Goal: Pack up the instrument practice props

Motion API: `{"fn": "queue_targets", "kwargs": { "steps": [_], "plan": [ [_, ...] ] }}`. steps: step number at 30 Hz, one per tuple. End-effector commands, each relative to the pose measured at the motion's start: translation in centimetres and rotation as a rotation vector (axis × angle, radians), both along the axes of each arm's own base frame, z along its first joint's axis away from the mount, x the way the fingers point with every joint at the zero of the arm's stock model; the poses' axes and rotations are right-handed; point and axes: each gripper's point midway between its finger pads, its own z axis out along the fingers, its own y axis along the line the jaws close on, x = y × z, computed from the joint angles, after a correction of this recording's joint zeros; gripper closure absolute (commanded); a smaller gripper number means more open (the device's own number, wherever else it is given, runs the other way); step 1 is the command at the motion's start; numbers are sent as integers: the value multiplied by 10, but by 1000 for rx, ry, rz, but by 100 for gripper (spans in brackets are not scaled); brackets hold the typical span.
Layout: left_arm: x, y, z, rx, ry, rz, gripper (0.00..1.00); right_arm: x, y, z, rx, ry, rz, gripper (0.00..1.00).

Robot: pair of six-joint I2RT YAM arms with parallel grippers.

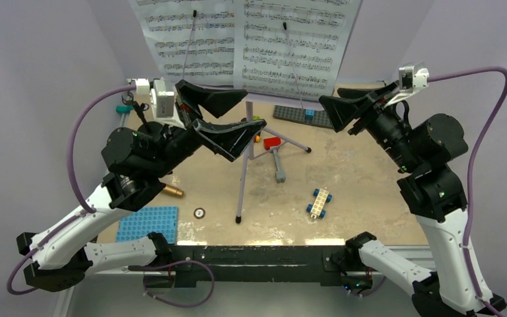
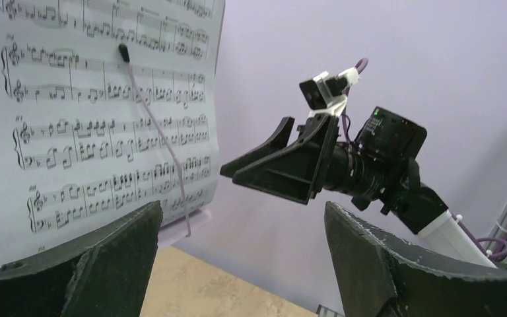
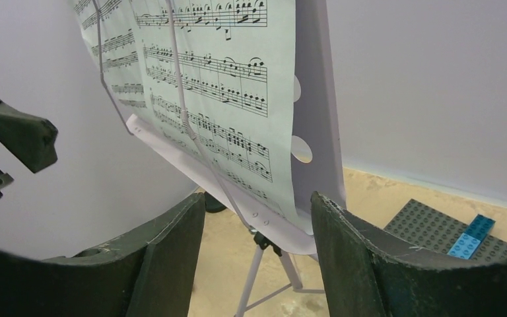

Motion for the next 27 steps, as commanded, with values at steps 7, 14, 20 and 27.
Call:
{"fn": "queue_targets", "kwargs": {
  "steps": [7, 14, 20, 27],
  "plan": [
    [2, -4, 40, 3, -28, -4, 8, -1, 10, 10, 38, -44, 66, 46],
    [11, -12, 37, 18, -14, -2, 9, 7, 14, 6, 36, -28, 73, 52],
    [18, -12, 36, 34, -9, 22, 10, 19, 9, 2, 44, -1, 20, 38],
    [24, -14, 33, 41, -8, 31, 11, 23, 11, 5, 45, -19, 36, 42]
  ]
}}
